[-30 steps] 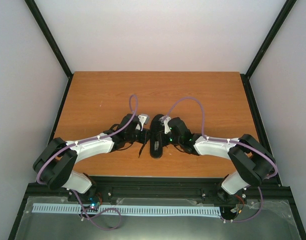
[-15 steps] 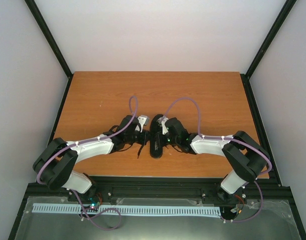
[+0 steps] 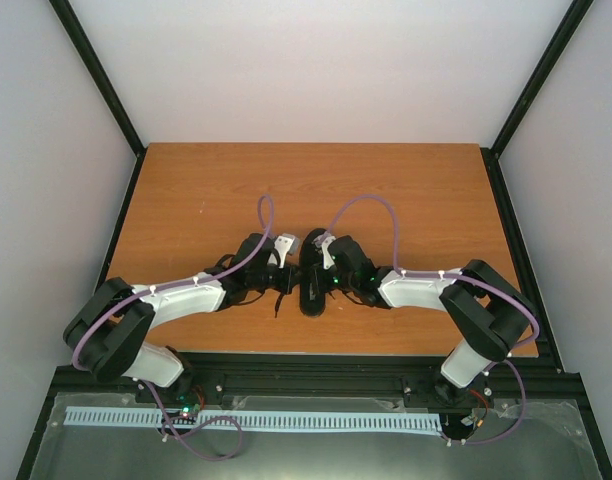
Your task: Tie the shoes
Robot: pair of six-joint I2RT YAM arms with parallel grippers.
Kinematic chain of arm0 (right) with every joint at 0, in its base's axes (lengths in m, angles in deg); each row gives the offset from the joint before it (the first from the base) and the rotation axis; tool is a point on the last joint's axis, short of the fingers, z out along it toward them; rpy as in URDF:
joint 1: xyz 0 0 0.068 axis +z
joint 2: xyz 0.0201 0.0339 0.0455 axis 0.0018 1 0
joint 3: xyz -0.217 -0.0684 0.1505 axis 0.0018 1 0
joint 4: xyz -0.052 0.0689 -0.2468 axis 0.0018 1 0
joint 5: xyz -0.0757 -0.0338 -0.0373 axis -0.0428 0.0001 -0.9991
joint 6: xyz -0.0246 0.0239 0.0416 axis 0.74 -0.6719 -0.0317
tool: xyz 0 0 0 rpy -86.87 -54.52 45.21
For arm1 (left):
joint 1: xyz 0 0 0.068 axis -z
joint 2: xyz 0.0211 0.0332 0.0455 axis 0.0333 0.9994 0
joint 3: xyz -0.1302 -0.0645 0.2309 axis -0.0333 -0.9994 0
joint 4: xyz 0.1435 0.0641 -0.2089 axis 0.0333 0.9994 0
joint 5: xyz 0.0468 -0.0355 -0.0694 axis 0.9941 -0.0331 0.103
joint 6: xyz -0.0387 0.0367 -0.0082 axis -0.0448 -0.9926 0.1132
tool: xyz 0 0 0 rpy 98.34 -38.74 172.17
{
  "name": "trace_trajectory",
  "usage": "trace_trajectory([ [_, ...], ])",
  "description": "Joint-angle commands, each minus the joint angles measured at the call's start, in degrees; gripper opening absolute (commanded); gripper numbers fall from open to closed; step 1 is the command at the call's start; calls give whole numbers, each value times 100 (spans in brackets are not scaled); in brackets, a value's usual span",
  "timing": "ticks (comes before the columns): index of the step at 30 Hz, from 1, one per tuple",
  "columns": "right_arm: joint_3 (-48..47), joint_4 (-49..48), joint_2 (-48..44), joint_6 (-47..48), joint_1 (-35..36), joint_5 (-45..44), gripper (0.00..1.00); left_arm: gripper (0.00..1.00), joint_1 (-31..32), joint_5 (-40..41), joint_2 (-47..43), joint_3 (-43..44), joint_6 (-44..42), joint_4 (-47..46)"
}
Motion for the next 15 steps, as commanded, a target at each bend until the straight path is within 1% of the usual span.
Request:
trace_trajectory([
  [1, -57, -145, 91, -65, 19, -195, 3, 1, -42, -257, -44, 30, -148, -290],
  [4, -8, -163, 56, -78, 19, -208, 3, 3, -42, -240, 8, 93, -129, -191],
  [8, 68, -175, 7, -99, 21, -218, 3, 17, -42, 164, -249, 166, -27, 87],
  [12, 128, -220, 2, -116, 23, -205, 3, 39, -119, 425, -590, 281, 68, 403],
  [13, 140, -227, 1, -119, 24, -204, 3, 42, -162, 481, -620, 334, 108, 531],
  [15, 146, -241, -5, -136, 22, -200, 3, 42, -298, 577, -597, 455, 212, 795],
])
